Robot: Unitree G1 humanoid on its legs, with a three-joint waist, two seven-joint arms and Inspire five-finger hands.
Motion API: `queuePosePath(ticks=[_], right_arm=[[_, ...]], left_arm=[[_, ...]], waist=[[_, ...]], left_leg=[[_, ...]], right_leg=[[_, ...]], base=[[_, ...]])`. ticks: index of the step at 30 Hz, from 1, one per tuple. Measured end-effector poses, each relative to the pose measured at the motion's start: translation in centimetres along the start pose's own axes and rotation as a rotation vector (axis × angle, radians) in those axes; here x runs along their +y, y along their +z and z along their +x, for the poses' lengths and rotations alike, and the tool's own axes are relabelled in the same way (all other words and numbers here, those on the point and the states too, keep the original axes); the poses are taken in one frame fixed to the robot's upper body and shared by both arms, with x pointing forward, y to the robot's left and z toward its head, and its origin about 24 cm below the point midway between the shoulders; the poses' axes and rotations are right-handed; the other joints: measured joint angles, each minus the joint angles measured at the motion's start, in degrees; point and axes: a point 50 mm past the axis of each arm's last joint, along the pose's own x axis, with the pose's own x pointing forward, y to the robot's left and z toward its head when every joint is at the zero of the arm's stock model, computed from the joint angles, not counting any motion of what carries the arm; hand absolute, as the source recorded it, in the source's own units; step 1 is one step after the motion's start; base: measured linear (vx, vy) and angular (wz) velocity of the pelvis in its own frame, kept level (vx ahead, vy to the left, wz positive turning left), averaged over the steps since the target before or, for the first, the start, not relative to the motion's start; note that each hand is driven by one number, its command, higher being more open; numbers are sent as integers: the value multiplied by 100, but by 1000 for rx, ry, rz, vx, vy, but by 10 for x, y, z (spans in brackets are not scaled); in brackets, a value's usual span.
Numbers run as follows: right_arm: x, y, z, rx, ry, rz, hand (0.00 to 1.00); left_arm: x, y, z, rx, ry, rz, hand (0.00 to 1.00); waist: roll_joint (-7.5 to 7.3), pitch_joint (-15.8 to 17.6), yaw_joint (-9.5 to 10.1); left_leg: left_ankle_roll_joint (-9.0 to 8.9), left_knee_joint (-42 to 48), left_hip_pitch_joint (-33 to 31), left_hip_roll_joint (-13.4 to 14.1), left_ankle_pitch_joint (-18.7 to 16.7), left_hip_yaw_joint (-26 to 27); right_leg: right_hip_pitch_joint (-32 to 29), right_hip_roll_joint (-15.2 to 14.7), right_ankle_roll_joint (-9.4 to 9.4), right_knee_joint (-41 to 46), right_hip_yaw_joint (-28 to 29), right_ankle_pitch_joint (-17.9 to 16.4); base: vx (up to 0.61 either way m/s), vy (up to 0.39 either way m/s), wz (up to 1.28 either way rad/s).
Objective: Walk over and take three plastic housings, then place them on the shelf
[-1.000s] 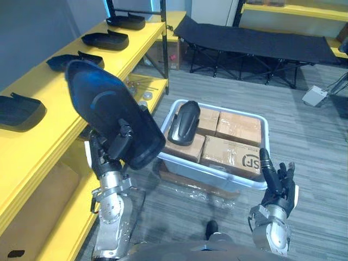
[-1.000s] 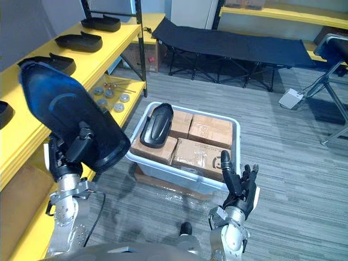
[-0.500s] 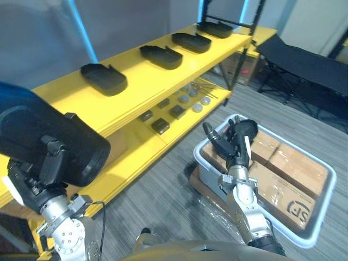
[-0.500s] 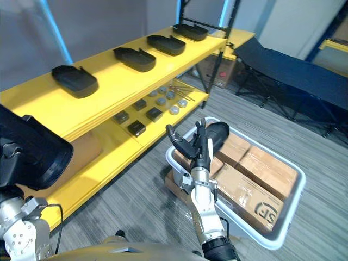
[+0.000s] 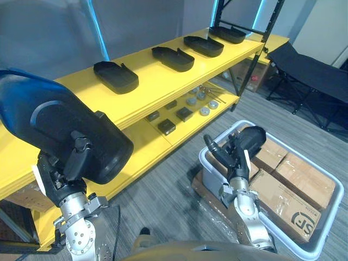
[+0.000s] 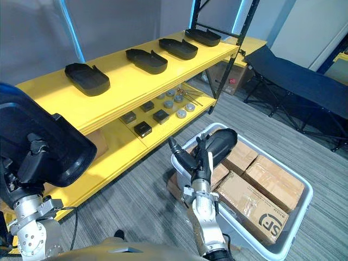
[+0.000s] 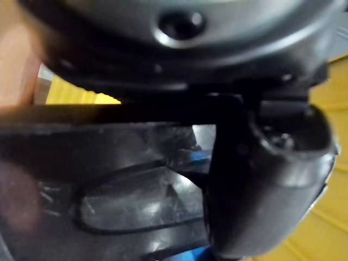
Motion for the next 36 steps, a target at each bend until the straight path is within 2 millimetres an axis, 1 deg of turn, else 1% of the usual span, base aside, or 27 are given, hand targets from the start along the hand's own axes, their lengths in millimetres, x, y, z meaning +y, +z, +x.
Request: queuePosePath(ticks=[1,2,3,5,8,9,11,14,16,17,19,20,21,22,23,24,25,26,27,28,29,31,32,33,34,35,36], right_arm=[[-8,1,-3,-4,-29,2,100],[-12,0,-4,-2,-42,-3,100],[-19,0,-5,1,-68,-7,100],[-22,0,-4,-3,-61,-3,100],[-20,4,-4,-45,-17,7,100],[-20,5,-4,-51,-6,8,100],[-20,6,-1,-57,15,3,100],[-15,5,10,-53,72,-3,100],[-9,6,13,-59,95,-13,100],[-7,7,14,-65,99,-17,100],[-2,13,18,-103,116,-93,100],[-3,17,21,-128,114,-151,100],[-4,18,22,-137,111,-170,100],[-6,22,25,-157,112,-207,100],[-6,26,27,-178,116,-230,100],[-5,28,28,-191,116,-242,100],[-4,33,28,-218,110,-233,100],[-4,37,28,-236,108,-229,100],[-6,47,29,-278,100,-221,100],[-10,59,29,-329,79,-212,100],[-12,64,28,-356,68,-208,100],[-20,85,20,-458,28,-205,100],[-22,89,18,-483,13,-215,100],[-24,97,12,-535,-10,-212,100],[-26,106,8,-583,-26,-206,100],[-28,110,7,-605,-39,-202,100],[-30,118,6,-649,-60,-195,100]], left_arm=[[-7,-2,0,13,-35,-31,0],[-9,-3,0,18,-50,-38,0],[-13,-4,0,22,-73,-45,0],[-14,-9,3,32,-87,-38,0],[-7,-19,3,73,-62,-9,0],[-6,-21,2,81,-60,-5,0],[-6,-20,3,75,-70,2,0],[-4,-14,8,48,-75,27,0],[-3,-11,9,34,-67,25,0],[-3,-9,10,26,-69,24,0],[-6,-1,12,-13,-89,19,0],[-9,3,14,-37,-109,23,0],[-10,4,15,-48,-120,36,0],[-13,6,18,-68,-140,46,0],[-12,12,21,-96,-155,62,0],[-11,15,23,-113,-159,75,0],[-12,21,30,-155,-172,110,0],[-12,23,33,-170,-164,106,0],[-14,25,39,-193,-146,99,0],[-16,22,42,-192,-124,78,0],[-18,21,42,-189,-119,70,0],[-24,18,39,-172,-130,48,0],[-26,17,38,-169,-141,47,0],[-30,16,37,-172,-161,63,0],[-31,15,34,-166,-174,79,0],[-33,14,32,-161,-182,82,0],[-33,14,29,-160,-194,94,0]], waist=[[2,19,-81],[-6,26,-84],[-19,38,-86],[-20,110,-19],[75,218,-38],[94,230,-38],[112,279,-48],[101,455,-23],[54,500,4],[36,511,4],[-61,570,36],[-78,592,37],[-69,587,44],[-42,584,41],[-61,599,-8],[-55,616,-39],[-62,634,-97],[-89,646,-135],[-88,671,-229],[-59,694,-277],[-36,710,-296],[7,750,-385],[-31,744,-402],[-186,750,-463],[-268,759,-526],[-263,757,-530],[-219,743,-491]], left_leg=[[-21,204,-140,59,130,387],[-77,266,-200,48,173,483],[-54,287,-225,21,196,536],[-57,282,-204,8,217,441],[-37,237,-78,20,244,393],[-19,191,-45,21,259,393],[-16,190,-34,12,252,358],[-35,657,-159,-10,-18,281],[-44,902,-255,-164,-156,129],[-55,902,-262,-214,-169,85],[11,880,-273,-423,-238,-54],[46,860,-279,-524,-295,-185],[44,818,-265,-566,-300,-271],[102,693,-214,-580,-273,-341],[178,517,-113,-609,-271,-415],[240,408,-73,-628,-234,-519],[332,239,-74,-627,-171,-837],[384,156,-73,-620,-136,-986],[457,18,-70,-640,-87,-1192],[497,-42,-56,-668,-61,-1290],[497,-44,-55,-681,-61,-1343],[475,-9,-65,-697,-76,-1495],[441,20,-73,-710,-98,-1514],[318,131,-103,-822,-177,-1465],[215,272,-71,-893,-250,-1383],[177,317,-37,-844,-277,-1290],[66,420,3,-723,-342,-1212]], right_leg=[[54,-60,16,83,-222,-20],[69,-89,14,123,-251,-25],[102,-114,18,174,-237,-95],[176,-108,37,199,-232,-193],[273,-104,55,327,-177,-372],[258,-101,107,400,-68,-480],[155,-114,103,566,137,-648],[160,-250,121,913,263,-811],[199,-462,178,1192,179,-897],[220,-516,187,1250,125,-903],[300,-727,155,1432,26,-925],[237,-906,76,1839,74,-873],[140,-1004,-69,2158,137,-802],[-120,-1114,-531,2728,425,-509],[-407,-1117,-718,3169,978,-78],[-551,-1103,-639,3385,1262,71],[-842,-800,-459,3691,1736,-418],[-979,-574,-488,3772,1887,-792],[-1209,-168,-511,3729,2051,-1311],[-1400,159,-572,3406,2163,-1512],[-1478,281,-596,3190,2210,-1526],[-1699,641,-579,2149,2666,-1474],[-1693,701,-529,1823,2825,-1432],[-1612,677,-515,1268,3029,-1309],[-1505,648,-460,1292,3104,-909],[-1447,636,-452,1308,3067,-805],[-1369,693,-460,1344,2987,-688]], base=[[27,4,77],[60,62,88],[47,71,57],[24,30,32],[-28,-26,11],[-61,-29,11],[-65,-10,13],[-10,40,9],[33,84,32],[39,95,44],[29,108,60],[15,134,68],[14,176,78],[32,166,71],[52,160,69],[78,117,69],[75,26,63],[94,-15,86],[105,-19,79],[95,2,73],[86,-5,55],[93,-57,54],[119,-102,70],[141,-148,83],[164,-156,80],[191,-162,49],[225,-150,22]])
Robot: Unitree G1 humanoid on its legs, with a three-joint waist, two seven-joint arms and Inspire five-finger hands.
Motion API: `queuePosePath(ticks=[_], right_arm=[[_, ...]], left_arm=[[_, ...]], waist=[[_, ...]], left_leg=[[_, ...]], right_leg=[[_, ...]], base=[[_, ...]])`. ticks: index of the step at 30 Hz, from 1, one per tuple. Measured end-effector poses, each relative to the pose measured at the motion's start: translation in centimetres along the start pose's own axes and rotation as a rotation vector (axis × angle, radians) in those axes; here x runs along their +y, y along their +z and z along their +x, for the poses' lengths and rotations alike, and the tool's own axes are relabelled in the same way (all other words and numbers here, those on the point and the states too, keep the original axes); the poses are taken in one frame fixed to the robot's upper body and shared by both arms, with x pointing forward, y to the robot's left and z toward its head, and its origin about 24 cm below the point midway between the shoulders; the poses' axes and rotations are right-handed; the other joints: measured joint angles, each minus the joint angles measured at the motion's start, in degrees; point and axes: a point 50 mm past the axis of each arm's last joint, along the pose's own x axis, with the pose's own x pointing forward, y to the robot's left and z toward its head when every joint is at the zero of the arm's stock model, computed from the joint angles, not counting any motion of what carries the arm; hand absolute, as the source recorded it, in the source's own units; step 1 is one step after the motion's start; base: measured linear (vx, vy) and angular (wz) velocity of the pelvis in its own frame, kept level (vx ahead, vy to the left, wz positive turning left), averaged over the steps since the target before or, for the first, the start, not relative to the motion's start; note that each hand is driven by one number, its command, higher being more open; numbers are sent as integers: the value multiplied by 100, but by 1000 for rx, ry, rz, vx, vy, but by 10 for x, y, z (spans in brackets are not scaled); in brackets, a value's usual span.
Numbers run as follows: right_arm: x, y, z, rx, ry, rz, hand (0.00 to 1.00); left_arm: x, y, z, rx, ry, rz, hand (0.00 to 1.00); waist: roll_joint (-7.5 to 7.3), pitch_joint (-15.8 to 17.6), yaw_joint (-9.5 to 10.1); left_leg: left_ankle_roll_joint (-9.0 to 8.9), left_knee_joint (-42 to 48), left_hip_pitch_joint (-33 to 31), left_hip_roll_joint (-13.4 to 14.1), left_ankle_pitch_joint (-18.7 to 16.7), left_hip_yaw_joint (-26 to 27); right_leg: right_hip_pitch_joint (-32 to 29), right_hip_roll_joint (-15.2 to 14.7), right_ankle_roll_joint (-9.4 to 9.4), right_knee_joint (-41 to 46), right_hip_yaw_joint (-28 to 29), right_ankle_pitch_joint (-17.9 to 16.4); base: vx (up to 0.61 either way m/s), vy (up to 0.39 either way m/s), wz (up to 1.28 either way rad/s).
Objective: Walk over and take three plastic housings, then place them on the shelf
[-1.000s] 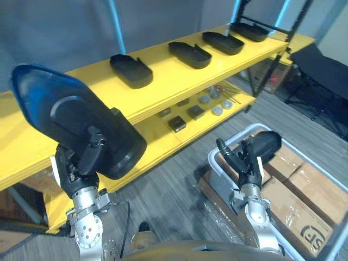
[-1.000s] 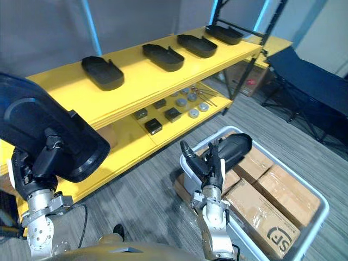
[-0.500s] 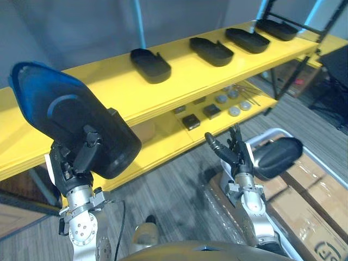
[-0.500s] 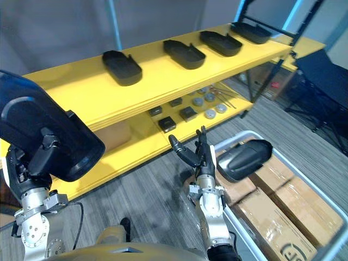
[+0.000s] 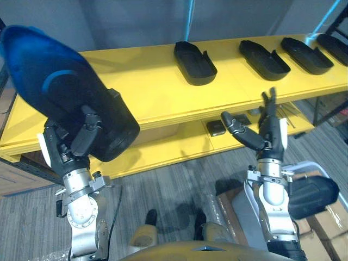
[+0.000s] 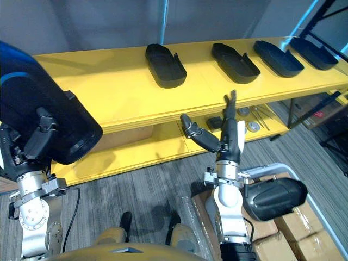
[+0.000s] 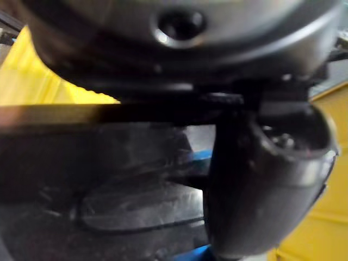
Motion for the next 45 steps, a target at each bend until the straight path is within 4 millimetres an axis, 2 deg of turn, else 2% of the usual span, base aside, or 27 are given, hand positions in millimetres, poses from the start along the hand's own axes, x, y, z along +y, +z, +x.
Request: queuePosePath(ticks=[1,3,7,10,12,14,16,18,22,27,30,31,33,35,37,38,39,41,43,44,45], right_arm=[[-5,7,3,-34,-20,-6,100],[-12,20,7,-96,-57,-10,100],[-17,48,9,-229,-82,17,100],[-16,47,5,-212,-95,62,100],[-14,43,0,-182,-111,83,100],[-13,38,-7,-138,-108,96,100],[-14,32,-13,-95,-96,115,100],[-11,23,-20,-34,-87,160,100],[-2,6,-41,98,-89,208,100],[9,2,-47,135,-79,246,100],[13,2,-49,149,-58,287,100],[13,-1,-54,174,-48,288,100],[10,-3,-59,191,-23,264,100],[8,-4,-63,201,-1,235,100],[3,-3,-60,185,13,226,100],[1,-1,-58,172,4,271,100],[1,-1,-57,169,-4,293,100],[3,1,-49,143,4,338,100],[4,4,-39,113,35,376,100],[4,4,-38,110,44,384,100],[5,3,-41,122,38,396,100]], left_arm=[[0,2,-2,-3,-7,-6,0],[-4,8,-1,-18,-8,-63,0],[-14,18,-3,-53,8,-174,0],[-23,18,-5,-46,-24,-206,0],[-30,18,-7,-38,-52,-227,0],[-39,18,-10,-29,-91,-254,0],[-46,18,-11,-27,-129,-275,0],[-52,19,-12,-26,-161,-289,0],[-56,11,-14,12,-180,-287,0],[-57,2,-16,53,-214,-267,0],[-56,0,-17,66,-184,-261,0],[-53,-5,-16,83,-162,-255,0],[-47,-11,-19,120,-122,-266,0],[-42,-15,-20,140,-90,-256,0],[-40,-14,-19,130,-106,-245,0],[-41,-13,-18,121,-135,-237,0],[-42,-14,-18,125,-147,-234,0],[-43,-17,-19,157,-164,-221,0],[-43,-22,-20,202,-163,-209,0],[-42,-25,-20,221,-165,-201,0],[-38,-27,-19,239,-164,-179,0]], waist=[[57,-28,34],[111,-64,22],[112,-241,30],[45,-442,46],[25,-501,53],[49,-546,-62],[74,-580,-168],[88,-593,-189],[128,-815,-275],[196,-847,-269],[309,-770,-252],[332,-709,-287],[535,-574,-247],[578,-499,-212],[622,-526,-190],[590,-541,-202],[550,-547,-204],[469,-507,-155],[572,-549,-86],[621,-580,-15],[502,-635,-18]], left_leg=[[-104,109,3,134,-68,-9],[-200,144,32,281,-134,28],[-198,23,129,452,-144,554],[-165,-29,130,482,-164,933],[-63,11,123,570,-261,1362],[-60,188,129,787,-318,2244],[-51,257,154,839,-323,2705],[-83,262,250,810,-301,2891],[-58,43,377,612,-238,2893],[-56,32,491,591,-262,3027],[-62,807,344,857,-566,3101],[83,2158,-199,1191,-644,2958],[270,3418,-672,1550,-455,2560],[247,3812,-793,1669,-247,2363],[295,3509,-649,1635,-416,2427],[286,2810,-564,1603,-672,2543],[261,2472,-554,1547,-682,2550],[136,1469,-428,1407,-571,2547],[80,747,-270,1337,-230,2509],[-230,698,-137,1242,196,2351],[-215,828,-66,1099,-11,2477]], right_leg=[[157,104,-25,-66,-118,-4],[344,237,-31,-225,-268,0],[572,326,-32,-533,-348,1],[639,312,-32,-684,-351,1],[651,286,-32,-688,-362,1],[721,206,-31,-701,-488,1],[763,105,-23,-701,-558,6],[841,32,2,-704,-580,21],[955,-96,75,-836,-595,67],[985,-105,97,-876,-493,72],[985,-3,23,-748,-344,-151],[968,-11,41,-613,-339,-278],[1057,94,-20,-470,-205,-369],[1182,98,-63,-477,-102,-405],[1169,73,-78,-488,17,-410],[1144,35,-101,-527,66,-395],[1129,-17,-95,-526,76,-399],[1129,-186,-17,-498,212,-448],[1114,-291,211,-393,415,-556],[1109,-345,404,-266,598,-655],[1151,-538,461,-276,686,-663]], base=[[233,-147,16],[223,-120,24],[157,-43,8],[67,21,0],[34,32,6],[40,71,26],[29,93,23],[20,123,10],[19,83,5],[-12,8,-10],[-32,-37,-22],[-86,-18,-15],[-57,-12,-25],[17,25,-30],[61,34,-21],[77,41,0],[99,97,1],[87,153,-26],[128,341,-60],[156,374,-67],[235,395,-63]])
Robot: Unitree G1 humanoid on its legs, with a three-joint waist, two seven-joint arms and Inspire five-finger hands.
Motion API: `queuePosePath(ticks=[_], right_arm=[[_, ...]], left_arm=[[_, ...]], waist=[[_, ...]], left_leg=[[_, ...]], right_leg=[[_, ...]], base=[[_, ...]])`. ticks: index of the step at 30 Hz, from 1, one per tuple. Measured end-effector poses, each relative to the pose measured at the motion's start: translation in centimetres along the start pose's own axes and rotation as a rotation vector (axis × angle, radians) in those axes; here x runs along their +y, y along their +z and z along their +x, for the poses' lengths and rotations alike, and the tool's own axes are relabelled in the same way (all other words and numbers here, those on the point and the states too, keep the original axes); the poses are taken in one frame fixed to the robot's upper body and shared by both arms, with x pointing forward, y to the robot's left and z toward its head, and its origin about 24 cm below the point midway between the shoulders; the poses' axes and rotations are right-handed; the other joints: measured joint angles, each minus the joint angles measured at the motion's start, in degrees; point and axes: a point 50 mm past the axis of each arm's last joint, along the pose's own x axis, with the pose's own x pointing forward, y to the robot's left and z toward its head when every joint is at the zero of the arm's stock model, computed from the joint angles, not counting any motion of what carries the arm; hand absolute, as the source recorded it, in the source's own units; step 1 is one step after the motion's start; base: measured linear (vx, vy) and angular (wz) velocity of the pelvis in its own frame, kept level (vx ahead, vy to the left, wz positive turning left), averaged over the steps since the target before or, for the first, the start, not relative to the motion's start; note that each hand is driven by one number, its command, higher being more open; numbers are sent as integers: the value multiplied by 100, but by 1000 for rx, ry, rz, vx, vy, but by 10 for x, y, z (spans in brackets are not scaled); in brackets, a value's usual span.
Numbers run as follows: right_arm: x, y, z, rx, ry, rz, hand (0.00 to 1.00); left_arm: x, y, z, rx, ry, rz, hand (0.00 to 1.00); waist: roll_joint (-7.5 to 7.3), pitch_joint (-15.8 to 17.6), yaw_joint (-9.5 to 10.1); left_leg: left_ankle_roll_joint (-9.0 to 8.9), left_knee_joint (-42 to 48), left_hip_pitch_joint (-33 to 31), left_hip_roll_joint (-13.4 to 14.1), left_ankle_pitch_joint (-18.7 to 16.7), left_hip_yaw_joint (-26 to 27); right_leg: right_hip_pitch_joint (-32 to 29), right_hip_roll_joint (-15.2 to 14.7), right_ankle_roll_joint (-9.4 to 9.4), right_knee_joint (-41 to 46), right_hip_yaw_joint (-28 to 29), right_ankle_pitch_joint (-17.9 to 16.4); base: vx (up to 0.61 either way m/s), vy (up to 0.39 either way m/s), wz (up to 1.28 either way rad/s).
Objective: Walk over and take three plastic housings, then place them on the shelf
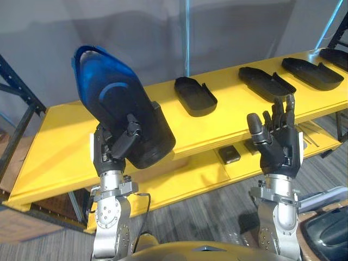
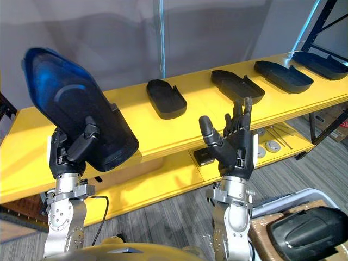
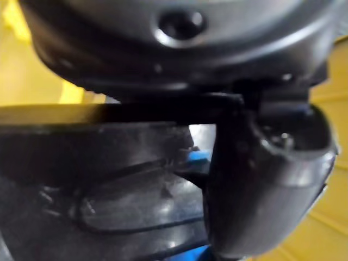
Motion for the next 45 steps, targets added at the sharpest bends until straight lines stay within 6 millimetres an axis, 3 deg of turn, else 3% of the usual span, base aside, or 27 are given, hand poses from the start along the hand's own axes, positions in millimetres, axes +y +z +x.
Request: queuePosePath(ticks=[1,3,4,7,9,13,17,19,26,32,34,38,45], right_arm=[[6,-2,-2,7,11,28,100],[15,-5,-3,17,50,78,100],[22,-6,-4,21,80,103,100],[37,-9,-4,36,158,117,100],[40,-12,-3,56,175,119,100],[36,-23,-4,114,171,51,100],[20,-49,-16,283,138,-79,100],[11,-52,-26,322,116,-126,100],[-10,-63,-45,413,16,-295,100],[-55,-99,-105,761,-116,-371,100],[-64,-112,-134,907,-133,-398,100],[-70,-133,-165,1108,-173,-457,100],[-77,-150,-149,1160,-130,-466,100]], left_arm=[[6,1,2,7,16,17,0],[18,1,3,28,55,51,0],[24,0,4,44,77,68,0],[31,-4,5,101,79,90,0],[28,-8,8,133,50,80,0],[19,-24,23,194,-17,38,0],[24,-23,42,210,-62,11,0],[26,-20,48,209,-59,-16,0],[67,-13,79,213,110,23,0],[92,-2,97,210,226,-19,0],[92,-2,108,232,231,-47,0],[85,-8,120,279,202,-63,0],[55,5,143,251,44,-120,0]], waist=[[-148,-30,-41],[-241,-79,-50],[-259,-96,-8],[-283,-111,-3],[-271,-129,-21],[-72,-182,-28],[-25,-211,-189],[-24,-211,-226],[-53,-198,-462],[-32,-133,-497],[-33,-54,-495],[-109,54,-491],[-208,378,-390]], left_leg=[[71,164,-14,-130,-194,151],[84,343,14,-132,-375,428],[90,287,117,-126,-397,603],[91,43,398,-214,-397,863],[69,-16,462,-242,-409,875],[-3,-153,468,-238,-342,874],[-53,-359,480,-205,-214,950],[-55,-372,486,-205,-210,999],[-67,-430,594,-205,-216,1209],[-82,-481,575,-216,-210,1266],[-84,-485,537,-223,-207,1237],[-64,-484,341,-246,-158,1120],[1,-475,-56,-252,3,726]], right_leg=[[-5,-217,139,-54,30,95],[-2,-326,252,-265,-133,437],[11,-334,234,-449,-462,686],[163,-350,202,-758,-980,989],[190,-362,203,-805,-1123,990],[161,-331,197,-822,-1303,983],[29,-263,190,-835,-1323,979],[-15,-261,191,-827,-1265,980],[-124,-261,192,-794,-1049,982],[-185,-261,191,-788,-1022,983],[-182,-265,189,-783,-1038,984],[-281,-274,189,-783,-1127,983],[-410,-265,134,-674,-1458,948]], base=[[195,274,-41],[172,243,-61],[122,162,-75],[68,82,-49],[21,22,-11],[-1,-6,-1],[-21,-32,-10],[1,5,-14],[-5,15,-14],[7,3,-5],[15,4,5],[-20,3,14],[-44,-1,28]])
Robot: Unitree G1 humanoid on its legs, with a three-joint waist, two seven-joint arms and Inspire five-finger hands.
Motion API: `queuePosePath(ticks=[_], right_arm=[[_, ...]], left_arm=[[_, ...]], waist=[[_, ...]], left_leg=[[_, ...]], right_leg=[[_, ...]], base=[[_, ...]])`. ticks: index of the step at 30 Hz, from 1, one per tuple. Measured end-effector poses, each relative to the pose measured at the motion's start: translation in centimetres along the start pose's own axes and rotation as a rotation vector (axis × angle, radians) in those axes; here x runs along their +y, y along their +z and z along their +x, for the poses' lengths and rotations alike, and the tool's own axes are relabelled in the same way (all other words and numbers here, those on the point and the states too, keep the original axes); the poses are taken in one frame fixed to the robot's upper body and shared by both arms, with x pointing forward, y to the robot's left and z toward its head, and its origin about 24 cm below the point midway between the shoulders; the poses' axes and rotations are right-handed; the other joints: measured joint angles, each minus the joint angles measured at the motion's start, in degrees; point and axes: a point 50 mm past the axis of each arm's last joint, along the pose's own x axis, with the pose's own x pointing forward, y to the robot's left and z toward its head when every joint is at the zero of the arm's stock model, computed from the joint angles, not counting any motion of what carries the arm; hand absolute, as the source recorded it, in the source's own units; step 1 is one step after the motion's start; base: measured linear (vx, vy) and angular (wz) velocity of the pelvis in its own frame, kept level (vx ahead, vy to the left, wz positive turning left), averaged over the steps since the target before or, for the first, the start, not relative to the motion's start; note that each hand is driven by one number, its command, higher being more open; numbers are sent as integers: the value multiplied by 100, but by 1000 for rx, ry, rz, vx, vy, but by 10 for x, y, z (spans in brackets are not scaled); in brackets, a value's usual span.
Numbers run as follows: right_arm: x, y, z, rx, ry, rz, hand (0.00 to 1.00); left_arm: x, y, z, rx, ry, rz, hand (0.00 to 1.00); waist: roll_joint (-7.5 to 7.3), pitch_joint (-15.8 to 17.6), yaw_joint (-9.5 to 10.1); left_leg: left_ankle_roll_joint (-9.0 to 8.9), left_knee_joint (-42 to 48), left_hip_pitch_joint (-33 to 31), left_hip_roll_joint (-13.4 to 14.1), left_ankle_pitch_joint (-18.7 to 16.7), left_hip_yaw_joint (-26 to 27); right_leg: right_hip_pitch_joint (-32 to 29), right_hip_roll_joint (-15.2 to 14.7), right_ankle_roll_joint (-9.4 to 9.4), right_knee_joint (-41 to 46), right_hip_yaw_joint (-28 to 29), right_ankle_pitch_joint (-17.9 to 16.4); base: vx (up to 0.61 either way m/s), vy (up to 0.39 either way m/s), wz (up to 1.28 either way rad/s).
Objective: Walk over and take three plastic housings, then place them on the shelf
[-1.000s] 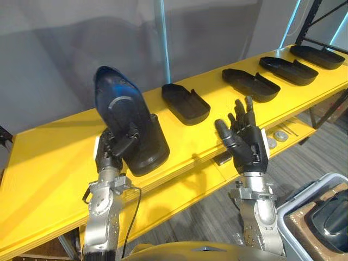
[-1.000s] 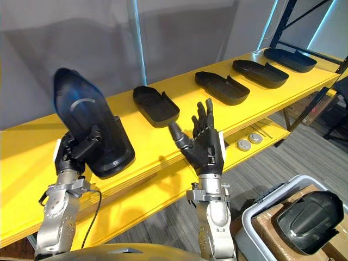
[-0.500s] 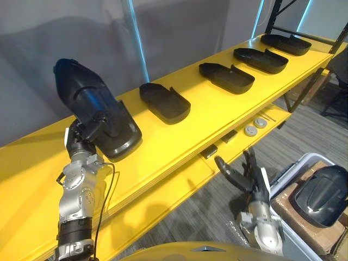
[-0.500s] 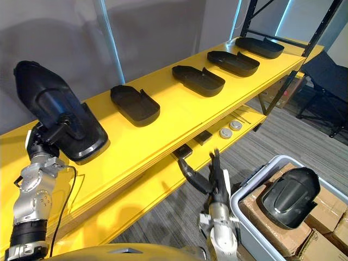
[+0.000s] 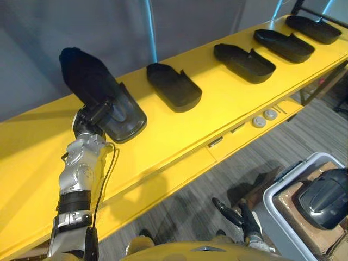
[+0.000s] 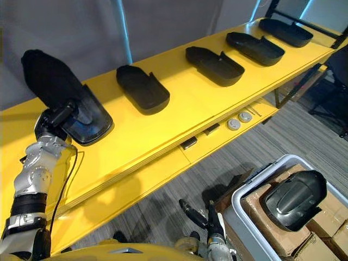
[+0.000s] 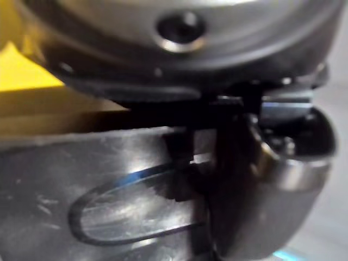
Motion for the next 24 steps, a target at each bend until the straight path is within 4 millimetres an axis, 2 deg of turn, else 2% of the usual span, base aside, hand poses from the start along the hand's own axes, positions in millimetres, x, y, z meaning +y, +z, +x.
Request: queuePosePath(ticks=[1,4,6,9,13,14,16,24], right_arm=[[0,3,4,1,8,-8,100],[0,8,11,16,16,7,100],[1,9,15,31,20,14,100],[0,9,19,51,21,36,100],[0,11,23,57,28,45,100],[0,12,23,54,28,48,100],[0,12,23,58,21,72,100],[-3,12,25,68,0,131,100]], left_arm=[[-9,4,4,-10,-32,-6,0],[-26,13,10,-33,-90,-11,0],[-31,18,11,-49,-110,-6,0],[-50,31,16,-72,-171,8,0],[-67,44,19,-79,-212,27,0],[-68,47,19,-83,-212,34,100],[-71,54,22,-80,-217,56,100],[-63,63,25,-117,-143,226,100]], waist=[[1,94,67],[-10,322,99],[-30,377,101],[-73,531,230],[-156,708,290],[-164,738,302],[-172,808,377],[-127,890,365]], left_leg=[[8,1,-66,10,35,-55],[25,-4,-194,27,117,-229],[35,-9,-302,32,158,-315],[63,-14,-477,35,237,-401],[83,-89,-578,19,335,-509],[86,-127,-582,13,365,-513],[83,-280,-588,4,476,-514],[60,-400,-559,35,563,-508]], right_leg=[[-22,14,-2,5,-44,-2],[-34,45,-33,49,-202,-23],[-107,55,-66,102,-254,-45],[-236,62,-68,186,-318,-46],[-302,67,-144,280,-414,-95],[-320,68,-154,289,-418,-102],[-396,92,-173,296,-417,-116],[-422,145,-158,305,-410,-105]], base=[[-46,-13,19],[-53,-17,28],[-60,-13,20],[-40,-3,17],[-46,0,16],[-47,-1,4],[-35,-13,2],[0,0,0]])
